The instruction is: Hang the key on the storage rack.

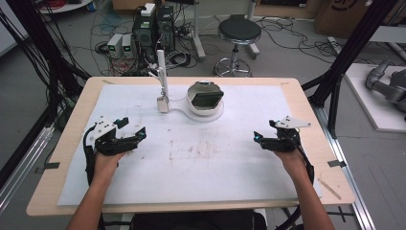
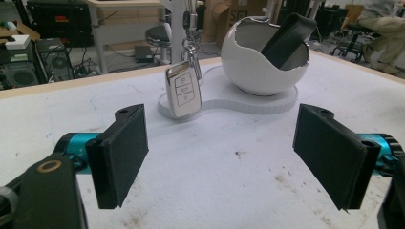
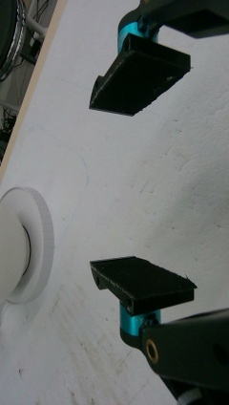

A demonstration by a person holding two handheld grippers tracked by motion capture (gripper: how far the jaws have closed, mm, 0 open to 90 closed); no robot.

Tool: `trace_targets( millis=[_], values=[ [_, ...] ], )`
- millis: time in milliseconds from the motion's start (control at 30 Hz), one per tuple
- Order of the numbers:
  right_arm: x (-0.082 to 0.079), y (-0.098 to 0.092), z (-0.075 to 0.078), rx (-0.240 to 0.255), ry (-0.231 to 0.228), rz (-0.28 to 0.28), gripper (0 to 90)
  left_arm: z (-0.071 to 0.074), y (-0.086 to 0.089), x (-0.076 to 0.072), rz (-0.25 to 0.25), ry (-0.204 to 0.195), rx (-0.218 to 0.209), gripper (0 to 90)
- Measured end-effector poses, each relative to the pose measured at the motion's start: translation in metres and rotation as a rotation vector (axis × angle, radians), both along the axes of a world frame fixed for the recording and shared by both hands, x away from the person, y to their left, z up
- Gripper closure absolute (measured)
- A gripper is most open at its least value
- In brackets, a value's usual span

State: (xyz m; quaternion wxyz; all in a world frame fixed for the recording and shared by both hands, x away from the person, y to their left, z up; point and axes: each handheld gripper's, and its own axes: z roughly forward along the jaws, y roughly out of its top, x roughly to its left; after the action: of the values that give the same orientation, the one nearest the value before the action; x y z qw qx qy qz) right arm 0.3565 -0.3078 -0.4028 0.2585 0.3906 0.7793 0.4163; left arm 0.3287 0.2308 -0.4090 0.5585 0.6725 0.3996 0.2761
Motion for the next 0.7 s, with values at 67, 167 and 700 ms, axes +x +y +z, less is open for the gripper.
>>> trace_targets(
  millis=[67,167,700],
  values=[
    [-0.0008,-0.0003,0.0006,-0.002,-0.007,-0.006,21.4,-0.0005,0.0007,0.0001,0.001,0.003,-0.002,19.2],
    [-0.0021,0.0008,0.0010,0.000,-0.007,-0.007,21.4,-0.0014,0.0012,0.0002,-0.002,0.008,0.000,19.2],
    [-0.0011,0.0018,-0.0006,0.019,-0.001,-0.014,21.4,-0.0008,0.0036,0.0006,0.003,0.008,-0.012,19.2]
  ],
)
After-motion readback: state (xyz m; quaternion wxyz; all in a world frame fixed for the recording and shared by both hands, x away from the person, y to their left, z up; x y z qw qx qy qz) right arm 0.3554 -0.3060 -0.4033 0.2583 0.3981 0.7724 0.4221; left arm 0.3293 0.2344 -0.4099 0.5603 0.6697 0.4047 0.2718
